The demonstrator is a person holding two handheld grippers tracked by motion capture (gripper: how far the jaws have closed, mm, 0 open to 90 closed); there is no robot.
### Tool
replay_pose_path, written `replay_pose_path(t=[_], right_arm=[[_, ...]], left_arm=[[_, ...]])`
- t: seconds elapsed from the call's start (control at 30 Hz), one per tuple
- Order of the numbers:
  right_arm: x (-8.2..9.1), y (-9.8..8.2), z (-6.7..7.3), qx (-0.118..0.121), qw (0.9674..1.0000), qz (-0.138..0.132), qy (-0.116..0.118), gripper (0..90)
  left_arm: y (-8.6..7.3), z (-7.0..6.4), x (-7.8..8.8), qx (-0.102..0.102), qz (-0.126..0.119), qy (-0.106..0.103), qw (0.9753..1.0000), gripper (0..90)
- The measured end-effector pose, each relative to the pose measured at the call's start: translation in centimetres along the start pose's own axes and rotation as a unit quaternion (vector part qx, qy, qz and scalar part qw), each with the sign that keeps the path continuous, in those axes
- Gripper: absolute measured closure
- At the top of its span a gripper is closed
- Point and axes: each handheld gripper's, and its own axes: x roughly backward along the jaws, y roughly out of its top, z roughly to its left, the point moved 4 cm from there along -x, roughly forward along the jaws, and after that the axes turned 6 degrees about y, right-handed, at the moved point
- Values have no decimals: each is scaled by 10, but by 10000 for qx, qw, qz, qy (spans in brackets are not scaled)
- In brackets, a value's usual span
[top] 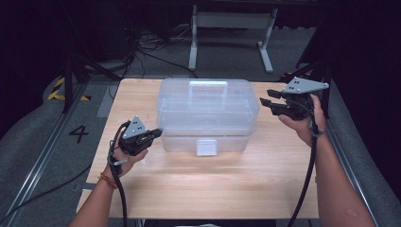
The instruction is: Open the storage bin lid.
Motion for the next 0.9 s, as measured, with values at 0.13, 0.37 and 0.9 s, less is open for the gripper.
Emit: replay_pose_path(t=[0.13, 0.37, 0.9], right_arm=[[4, -14, -2, -105, 9999, 3, 29, 589], [-1, -43, 1, -151, 9997, 135, 134, 581], [-27, -89, 21, -294, 9978, 418, 429, 539]], left_arm=[[0, 0, 0, -3, -3, -4, 10000, 897], [2, 0, 0, 12, -36, -3, 10000, 897], [3, 1, 1, 18, -59, 12, 10000, 897]])
